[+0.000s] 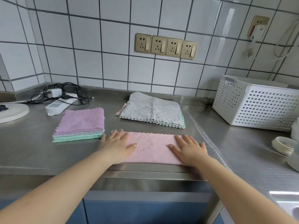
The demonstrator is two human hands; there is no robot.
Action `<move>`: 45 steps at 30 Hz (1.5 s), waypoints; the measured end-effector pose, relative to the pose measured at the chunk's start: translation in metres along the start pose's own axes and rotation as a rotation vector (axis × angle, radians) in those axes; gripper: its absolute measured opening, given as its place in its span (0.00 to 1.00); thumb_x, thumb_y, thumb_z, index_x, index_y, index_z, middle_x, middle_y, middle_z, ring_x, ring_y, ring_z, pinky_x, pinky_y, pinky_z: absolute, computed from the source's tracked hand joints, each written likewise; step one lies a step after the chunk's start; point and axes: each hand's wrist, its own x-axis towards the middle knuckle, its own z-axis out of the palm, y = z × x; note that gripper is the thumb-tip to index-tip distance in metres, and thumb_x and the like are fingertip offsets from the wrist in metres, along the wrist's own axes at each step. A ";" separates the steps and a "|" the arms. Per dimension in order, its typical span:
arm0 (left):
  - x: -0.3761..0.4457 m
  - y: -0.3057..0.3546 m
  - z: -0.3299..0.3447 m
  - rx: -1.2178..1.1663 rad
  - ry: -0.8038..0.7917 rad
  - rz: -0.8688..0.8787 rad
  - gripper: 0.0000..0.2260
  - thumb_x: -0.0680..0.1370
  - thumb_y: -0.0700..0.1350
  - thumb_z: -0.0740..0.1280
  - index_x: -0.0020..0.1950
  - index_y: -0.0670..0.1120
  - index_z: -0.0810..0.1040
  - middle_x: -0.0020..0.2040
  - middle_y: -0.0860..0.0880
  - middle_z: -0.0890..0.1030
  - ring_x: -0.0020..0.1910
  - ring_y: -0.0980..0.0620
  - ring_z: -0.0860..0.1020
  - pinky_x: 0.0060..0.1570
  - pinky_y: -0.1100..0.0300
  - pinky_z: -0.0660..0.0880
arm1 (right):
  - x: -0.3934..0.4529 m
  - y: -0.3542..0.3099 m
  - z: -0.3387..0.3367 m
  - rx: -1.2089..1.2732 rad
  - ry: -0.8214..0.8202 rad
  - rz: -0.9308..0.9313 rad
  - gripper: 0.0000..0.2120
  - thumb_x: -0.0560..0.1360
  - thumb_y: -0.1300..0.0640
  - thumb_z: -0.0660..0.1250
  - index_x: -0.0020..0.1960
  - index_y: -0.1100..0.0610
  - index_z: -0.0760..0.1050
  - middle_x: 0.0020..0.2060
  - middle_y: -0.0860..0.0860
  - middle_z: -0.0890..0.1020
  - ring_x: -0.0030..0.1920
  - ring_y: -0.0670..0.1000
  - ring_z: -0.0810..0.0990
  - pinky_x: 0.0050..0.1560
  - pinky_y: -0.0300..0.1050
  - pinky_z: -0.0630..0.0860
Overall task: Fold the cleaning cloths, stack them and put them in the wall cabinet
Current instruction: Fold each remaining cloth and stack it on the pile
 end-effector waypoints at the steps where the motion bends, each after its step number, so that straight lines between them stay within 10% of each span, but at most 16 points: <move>1: -0.001 -0.001 -0.001 0.003 -0.005 -0.019 0.30 0.79 0.64 0.45 0.77 0.52 0.48 0.78 0.52 0.46 0.77 0.51 0.45 0.74 0.43 0.41 | -0.003 0.004 -0.001 0.000 -0.004 0.021 0.34 0.74 0.30 0.40 0.76 0.43 0.47 0.77 0.47 0.50 0.77 0.51 0.47 0.73 0.65 0.45; 5: -0.004 0.012 -0.007 0.084 0.038 0.002 0.26 0.81 0.58 0.46 0.77 0.50 0.52 0.78 0.49 0.50 0.77 0.49 0.47 0.73 0.42 0.41 | -0.008 0.014 -0.007 -0.095 0.107 0.025 0.28 0.78 0.36 0.43 0.74 0.44 0.56 0.76 0.49 0.57 0.77 0.53 0.49 0.71 0.68 0.41; 10: -0.036 0.070 -0.003 -0.165 0.101 0.561 0.20 0.82 0.41 0.52 0.73 0.50 0.63 0.76 0.51 0.59 0.76 0.54 0.53 0.73 0.62 0.47 | -0.015 0.035 -0.009 -0.022 0.327 0.049 0.18 0.81 0.48 0.50 0.68 0.44 0.67 0.72 0.49 0.66 0.74 0.52 0.58 0.72 0.65 0.47; 13: -0.051 0.107 0.008 -0.110 0.017 0.673 0.19 0.82 0.47 0.51 0.73 0.54 0.63 0.77 0.50 0.55 0.77 0.52 0.49 0.75 0.54 0.45 | -0.023 0.049 -0.004 -0.043 0.329 0.053 0.18 0.80 0.51 0.51 0.68 0.45 0.66 0.71 0.49 0.66 0.75 0.51 0.57 0.72 0.65 0.48; 23: -0.046 0.149 0.015 0.002 0.187 0.514 0.24 0.79 0.61 0.52 0.71 0.50 0.64 0.72 0.49 0.66 0.71 0.48 0.63 0.70 0.49 0.59 | -0.044 0.066 -0.011 0.060 0.322 0.082 0.20 0.80 0.55 0.50 0.71 0.45 0.63 0.70 0.47 0.67 0.71 0.51 0.64 0.73 0.62 0.49; 30: -0.064 0.129 -0.001 -0.747 0.545 0.419 0.04 0.77 0.43 0.64 0.48 0.52 0.74 0.47 0.56 0.80 0.46 0.59 0.76 0.43 0.65 0.71 | -0.042 0.058 -0.011 0.616 0.337 -0.094 0.28 0.73 0.62 0.64 0.71 0.50 0.63 0.67 0.49 0.71 0.67 0.49 0.71 0.68 0.46 0.67; 34: -0.070 0.109 -0.007 -1.129 0.558 0.271 0.16 0.75 0.33 0.62 0.35 0.53 0.74 0.40 0.57 0.80 0.45 0.66 0.75 0.42 0.75 0.68 | -0.042 0.027 -0.020 1.201 0.340 -0.096 0.21 0.77 0.63 0.62 0.68 0.51 0.66 0.59 0.50 0.77 0.58 0.48 0.77 0.59 0.43 0.73; 40: -0.072 0.070 -0.008 -1.440 0.499 0.132 0.15 0.78 0.36 0.62 0.49 0.55 0.81 0.52 0.59 0.81 0.49 0.68 0.76 0.45 0.79 0.68 | -0.036 -0.017 -0.022 1.383 0.241 -0.135 0.10 0.77 0.48 0.62 0.50 0.53 0.77 0.44 0.49 0.80 0.49 0.48 0.77 0.60 0.47 0.74; 45: -0.075 0.015 0.001 -1.107 0.514 0.137 0.16 0.77 0.35 0.62 0.56 0.55 0.78 0.53 0.60 0.75 0.51 0.64 0.74 0.52 0.75 0.66 | -0.021 -0.050 -0.019 1.153 0.228 -0.173 0.12 0.74 0.51 0.67 0.46 0.60 0.79 0.38 0.53 0.80 0.42 0.46 0.74 0.46 0.41 0.70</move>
